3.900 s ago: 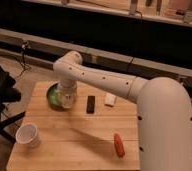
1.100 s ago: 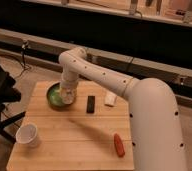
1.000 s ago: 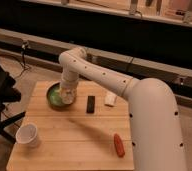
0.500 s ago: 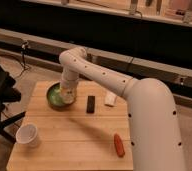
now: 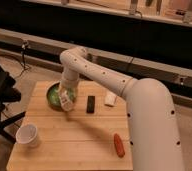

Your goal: Place the bottle in the ceramic bowl

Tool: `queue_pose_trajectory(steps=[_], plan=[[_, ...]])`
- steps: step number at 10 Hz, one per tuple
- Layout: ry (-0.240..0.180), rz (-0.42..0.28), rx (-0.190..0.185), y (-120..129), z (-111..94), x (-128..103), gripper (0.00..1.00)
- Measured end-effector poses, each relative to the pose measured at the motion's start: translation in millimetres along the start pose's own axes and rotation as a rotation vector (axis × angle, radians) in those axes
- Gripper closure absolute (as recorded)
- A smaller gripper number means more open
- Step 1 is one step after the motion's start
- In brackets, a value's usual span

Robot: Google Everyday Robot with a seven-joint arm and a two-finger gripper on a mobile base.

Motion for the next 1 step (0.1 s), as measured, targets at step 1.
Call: queue_pose_trajectory(steps=[1], plan=[[-0.001,0.001,0.001,0.5,0.2,0.7,0.47]])
